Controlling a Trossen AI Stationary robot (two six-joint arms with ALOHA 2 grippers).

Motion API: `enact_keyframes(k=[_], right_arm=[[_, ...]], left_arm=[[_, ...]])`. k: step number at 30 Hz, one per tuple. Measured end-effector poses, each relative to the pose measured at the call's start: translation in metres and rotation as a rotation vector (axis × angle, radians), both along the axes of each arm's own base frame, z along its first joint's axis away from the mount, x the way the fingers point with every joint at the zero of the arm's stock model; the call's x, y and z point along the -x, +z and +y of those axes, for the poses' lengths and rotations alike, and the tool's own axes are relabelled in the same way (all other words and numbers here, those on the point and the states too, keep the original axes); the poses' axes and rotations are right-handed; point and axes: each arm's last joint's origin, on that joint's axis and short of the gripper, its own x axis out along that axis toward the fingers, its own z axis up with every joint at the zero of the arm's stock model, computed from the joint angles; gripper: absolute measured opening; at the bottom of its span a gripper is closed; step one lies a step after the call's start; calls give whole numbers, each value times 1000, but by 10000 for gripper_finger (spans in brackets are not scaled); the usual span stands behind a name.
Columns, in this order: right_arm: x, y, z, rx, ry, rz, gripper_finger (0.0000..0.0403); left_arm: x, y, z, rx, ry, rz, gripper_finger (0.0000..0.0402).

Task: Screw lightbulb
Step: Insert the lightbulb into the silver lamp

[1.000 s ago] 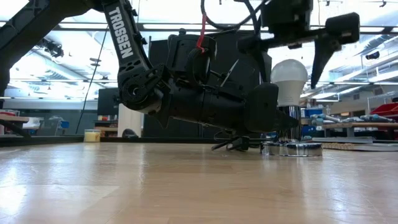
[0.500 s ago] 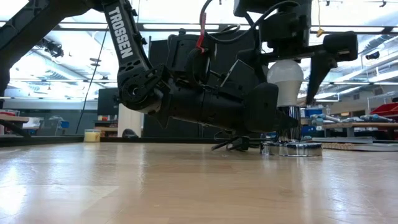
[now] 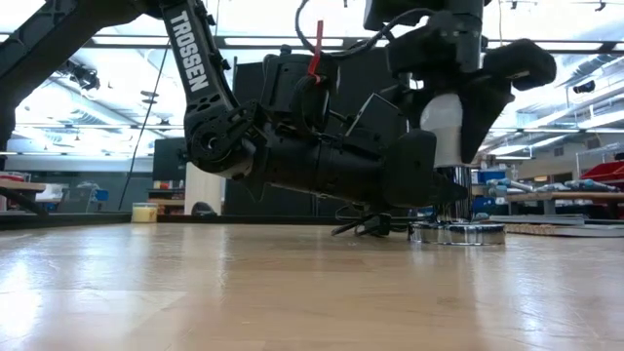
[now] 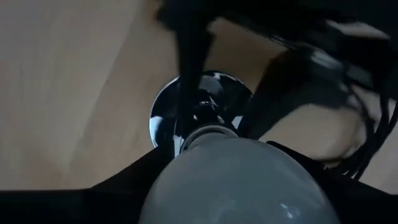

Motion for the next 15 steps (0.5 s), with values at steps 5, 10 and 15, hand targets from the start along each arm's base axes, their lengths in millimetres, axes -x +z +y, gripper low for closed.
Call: enact_keyframes(k=[5, 10, 15], right_arm=[[-2, 0, -4, -64, -366, -8, 271], [-3, 0, -6, -129, -771, 4, 263], [-3, -1, -6, -157, -1061, 12, 254]], left_arm=[[0, 1, 0, 2, 1, -6, 194], [0, 1, 0, 4, 0, -9, 194], [0, 1, -1, 8, -2, -11, 194]])
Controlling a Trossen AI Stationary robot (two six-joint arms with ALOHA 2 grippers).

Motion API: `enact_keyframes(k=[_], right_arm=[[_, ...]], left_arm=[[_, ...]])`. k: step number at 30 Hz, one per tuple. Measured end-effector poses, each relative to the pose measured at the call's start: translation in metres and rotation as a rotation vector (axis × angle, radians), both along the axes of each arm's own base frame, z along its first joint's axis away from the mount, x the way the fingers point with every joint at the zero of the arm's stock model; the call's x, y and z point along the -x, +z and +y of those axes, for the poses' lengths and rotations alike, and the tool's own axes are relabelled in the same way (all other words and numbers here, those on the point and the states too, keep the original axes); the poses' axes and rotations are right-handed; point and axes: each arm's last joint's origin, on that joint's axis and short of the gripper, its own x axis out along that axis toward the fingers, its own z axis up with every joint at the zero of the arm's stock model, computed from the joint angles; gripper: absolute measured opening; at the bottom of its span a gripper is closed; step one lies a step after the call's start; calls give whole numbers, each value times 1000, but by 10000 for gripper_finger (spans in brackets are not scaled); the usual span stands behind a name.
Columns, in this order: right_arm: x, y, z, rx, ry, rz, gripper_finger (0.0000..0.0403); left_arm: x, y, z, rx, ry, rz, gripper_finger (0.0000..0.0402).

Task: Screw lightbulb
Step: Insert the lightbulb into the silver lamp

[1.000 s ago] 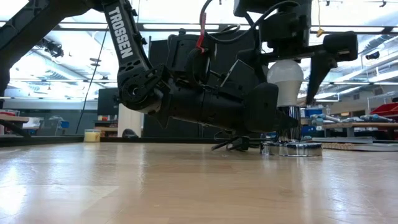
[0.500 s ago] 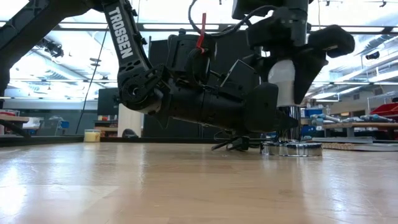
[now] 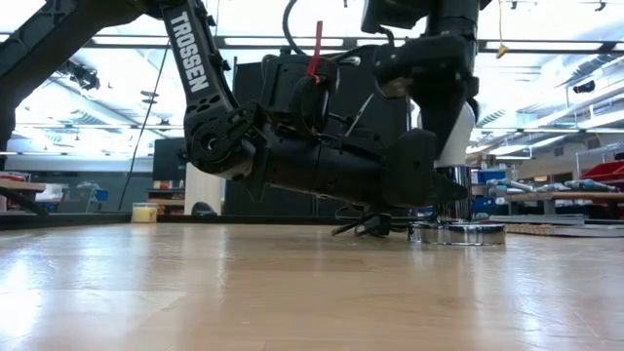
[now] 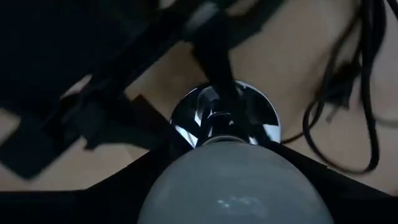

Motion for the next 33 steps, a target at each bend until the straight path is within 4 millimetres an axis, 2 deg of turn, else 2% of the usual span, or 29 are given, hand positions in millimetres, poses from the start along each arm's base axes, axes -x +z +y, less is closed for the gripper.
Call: enact_keyframes(k=[7, 14, 18, 22, 27, 33], right_arm=[[-2, 0, 0, -85, -452, -4, 282], [-2, 0, -3, -124, -855, -5, 263], [-2, 0, -3, -140, -996, -1, 256], [-2, -1, -3, -143, -1031, 2, 272], [1, 0, -7, -106, -869, 24, 305], [-1, 4, -16, -89, -752, 22, 336]], left_arm=[[0, 0, 0, -8, -7, 0, 194], [0, 0, -1, -7, -8, -4, 194], [0, 0, -1, -1, -9, -6, 194], [0, 0, -1, -5, -9, -5, 194], [0, 1, 0, -7, -7, -8, 194], [0, 1, 0, -5, -7, -9, 194]])
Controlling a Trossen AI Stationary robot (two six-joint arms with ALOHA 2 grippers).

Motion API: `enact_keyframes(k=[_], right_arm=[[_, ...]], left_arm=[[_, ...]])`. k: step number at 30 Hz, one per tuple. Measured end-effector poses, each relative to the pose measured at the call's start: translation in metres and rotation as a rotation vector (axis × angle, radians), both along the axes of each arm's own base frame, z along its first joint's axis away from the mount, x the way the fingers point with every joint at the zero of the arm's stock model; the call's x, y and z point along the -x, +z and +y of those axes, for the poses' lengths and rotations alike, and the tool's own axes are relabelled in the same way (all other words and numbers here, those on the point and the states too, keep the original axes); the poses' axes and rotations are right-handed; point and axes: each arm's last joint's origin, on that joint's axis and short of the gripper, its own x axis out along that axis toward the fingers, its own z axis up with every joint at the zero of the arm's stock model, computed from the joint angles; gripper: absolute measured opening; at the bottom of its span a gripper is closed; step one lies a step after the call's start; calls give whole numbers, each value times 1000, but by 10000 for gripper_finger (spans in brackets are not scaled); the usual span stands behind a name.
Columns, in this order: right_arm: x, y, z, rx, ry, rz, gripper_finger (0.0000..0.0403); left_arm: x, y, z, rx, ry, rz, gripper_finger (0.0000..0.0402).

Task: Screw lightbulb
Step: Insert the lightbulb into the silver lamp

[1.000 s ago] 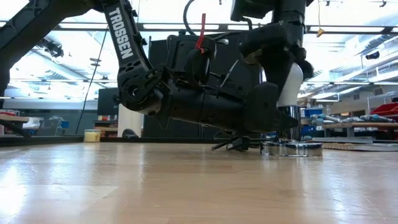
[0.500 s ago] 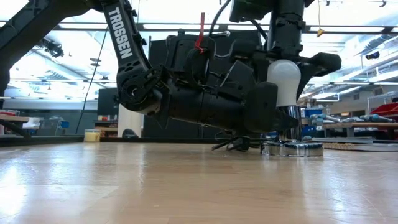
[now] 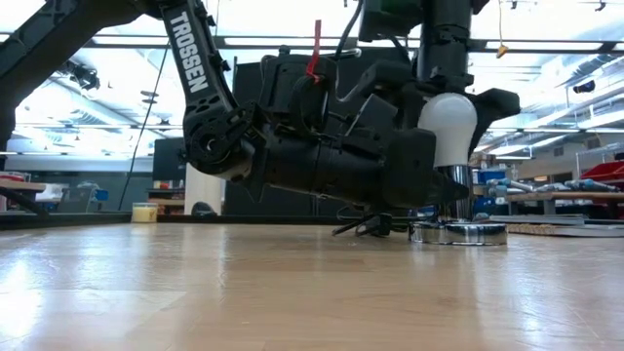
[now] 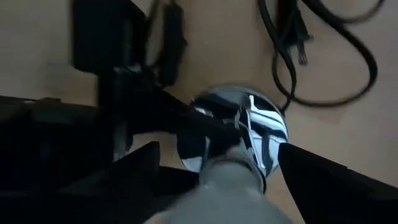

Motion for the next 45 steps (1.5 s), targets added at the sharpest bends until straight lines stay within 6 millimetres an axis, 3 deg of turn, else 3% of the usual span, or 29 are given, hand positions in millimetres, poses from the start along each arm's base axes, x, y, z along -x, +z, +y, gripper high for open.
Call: enact_keyframes(k=[5, 13, 18, 21, 25, 33, 37, 45], right_arm=[[-8, 26, -4, 47, 66, -43, 350], [0, 84, -6, 132, 184, 21, 348], [7, 120, 6, 164, 434, 18, 348], [12, 130, 16, 207, 742, 29, 347], [17, 128, 33, 251, 1279, 85, 347], [22, 97, 45, 266, 2010, 264, 346], [24, 80, 38, 243, 2148, 376, 346], [15, 47, 15, 247, 2165, 316, 346]], left_arm=[[0, 0, 0, -2, -3, 1, 194], [0, -1, 0, -3, -2, 14, 194], [0, -1, 0, -4, -1, 20, 194], [0, -1, 0, -3, -2, 20, 194], [0, -1, 0, -3, -1, 19, 194], [0, -1, 0, -3, -2, 20, 194], [0, -1, 0, -3, -2, 19, 194], [0, 0, 0, -2, -2, 5, 194]])
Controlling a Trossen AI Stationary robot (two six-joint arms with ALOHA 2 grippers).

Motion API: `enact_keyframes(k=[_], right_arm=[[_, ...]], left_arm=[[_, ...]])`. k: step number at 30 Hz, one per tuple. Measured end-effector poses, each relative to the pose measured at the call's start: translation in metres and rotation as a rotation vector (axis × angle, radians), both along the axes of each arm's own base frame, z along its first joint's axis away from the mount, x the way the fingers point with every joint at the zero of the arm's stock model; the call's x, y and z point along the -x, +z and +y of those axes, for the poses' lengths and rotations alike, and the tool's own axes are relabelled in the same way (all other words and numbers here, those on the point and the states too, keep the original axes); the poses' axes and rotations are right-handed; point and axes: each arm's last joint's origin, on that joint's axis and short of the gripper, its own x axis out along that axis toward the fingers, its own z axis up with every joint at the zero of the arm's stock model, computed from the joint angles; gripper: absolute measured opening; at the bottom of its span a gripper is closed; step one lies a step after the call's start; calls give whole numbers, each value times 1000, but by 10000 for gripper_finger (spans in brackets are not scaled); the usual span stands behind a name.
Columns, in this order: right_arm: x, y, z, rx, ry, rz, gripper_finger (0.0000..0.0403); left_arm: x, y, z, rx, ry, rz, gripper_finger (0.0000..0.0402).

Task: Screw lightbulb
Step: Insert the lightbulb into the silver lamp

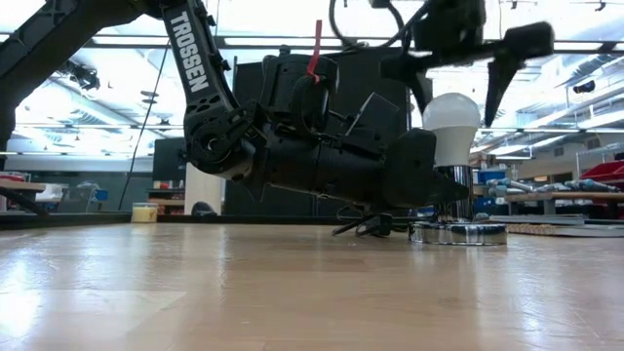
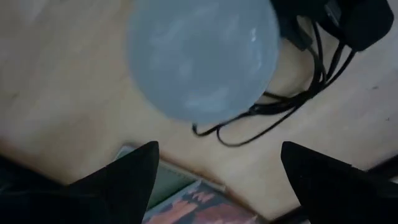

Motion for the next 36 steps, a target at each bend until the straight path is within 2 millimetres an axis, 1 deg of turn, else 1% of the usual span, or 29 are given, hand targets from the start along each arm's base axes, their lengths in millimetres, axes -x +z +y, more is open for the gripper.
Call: enact_keyframes(k=[5, 9, 15, 21, 24, 27, 33, 36], right_arm=[[-3, -13, 1, -71, 39, -24, 346], [-8, -17, 7, -127, 66, -73, 346], [-13, -24, 9, -181, 89, -127, 346], [-9, -41, 8, -206, 91, -102, 346], [-8, -47, 7, -209, 60, -106, 344], [-8, -48, 5, -218, -10, -128, 326], [-9, -48, 4, -255, -39, -141, 249], [-9, -48, 4, -272, -125, -146, 245]], left_arm=[[0, 0, 0, 0, 0, 1, 194], [0, 0, 0, -1, 0, 1, 194], [0, 0, 0, -3, -1, 2, 194], [0, 0, 0, -3, -1, 2, 194], [0, 0, 0, -4, -1, 3, 194], [0, 0, 0, -4, -1, 2, 194], [0, 0, 0, -4, -1, 3, 194], [0, 0, 0, -4, -1, 3, 194]])
